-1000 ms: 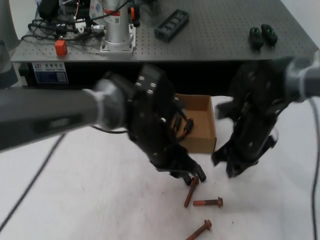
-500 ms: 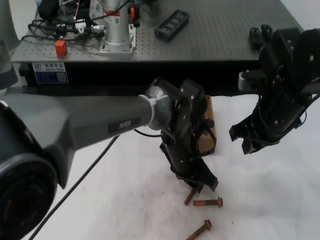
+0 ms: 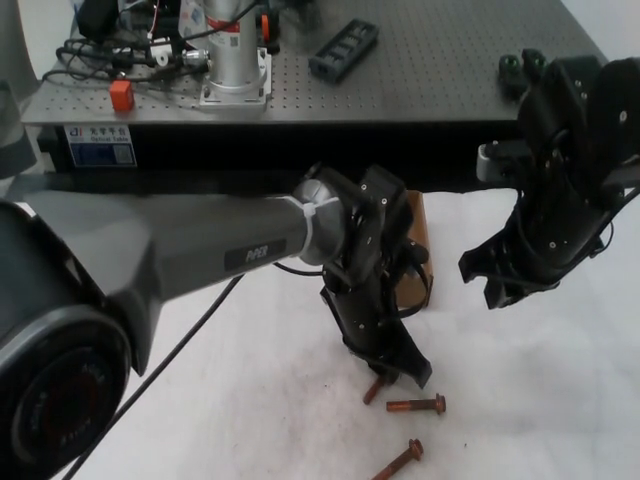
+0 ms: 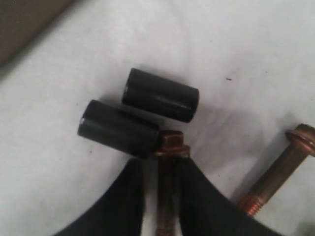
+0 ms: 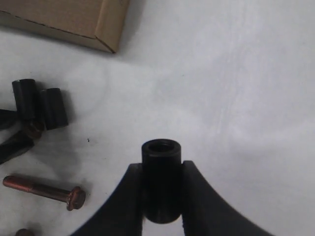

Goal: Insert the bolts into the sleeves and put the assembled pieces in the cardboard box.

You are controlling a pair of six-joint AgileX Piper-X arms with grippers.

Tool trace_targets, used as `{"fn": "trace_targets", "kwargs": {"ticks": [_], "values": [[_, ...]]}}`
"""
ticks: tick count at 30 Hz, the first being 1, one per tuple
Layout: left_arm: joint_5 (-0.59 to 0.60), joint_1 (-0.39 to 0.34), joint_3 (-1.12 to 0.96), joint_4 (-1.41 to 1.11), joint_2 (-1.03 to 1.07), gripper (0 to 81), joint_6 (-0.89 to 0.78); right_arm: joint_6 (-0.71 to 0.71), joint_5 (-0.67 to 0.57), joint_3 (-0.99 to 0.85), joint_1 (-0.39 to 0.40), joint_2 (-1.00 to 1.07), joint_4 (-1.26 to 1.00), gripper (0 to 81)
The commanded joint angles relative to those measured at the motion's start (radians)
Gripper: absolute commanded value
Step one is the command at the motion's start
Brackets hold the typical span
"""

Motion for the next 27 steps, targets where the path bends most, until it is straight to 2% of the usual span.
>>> {"fn": "trace_targets", "kwargs": {"ticks": [1,6,11,13,17,21,24,27], "values": [[0.0,-0.003,-0.001,-0.005,0.022,0.7,0.018,-0.018,-0.011,0.001,-0.004,-0.022,-0.002,1.3],[0.0,-0.003,-0.008,-0.005,0.003,0.6,0.006,-0.009,-0.133,0.009,-0.004,-0.063,-0.075,1.3],[0.005,0.076,0.062,-0.038,-0.172,0.7,-0.059,0.013,-0.21,0.101,-0.004,-0.217,-0.266,1.3],[0.062,0.13,0.162,-0.157,-0.288,0.7,-0.101,0.021,-0.267,0.152,-0.004,-0.277,-0.308,1.3],[0.27,0.227,0.411,-0.53,-0.509,0.7,-0.241,0.05,-0.439,0.276,0.015,-0.372,-0.324,1.3],[0.464,0.263,0.605,-0.947,-0.634,0.7,-0.465,0.13,-0.651,0.4,0.116,-0.386,-0.426,1.3],[0.525,0.263,0.689,-1.192,-0.654,0.7,-0.63,0.219,-0.673,0.457,0.24,-0.369,-0.594,1.3],[0.534,0.263,0.717,-1.268,-0.654,0.7,-0.702,0.319,-0.653,0.475,0.312,-0.355,-0.783,1.3]]}}
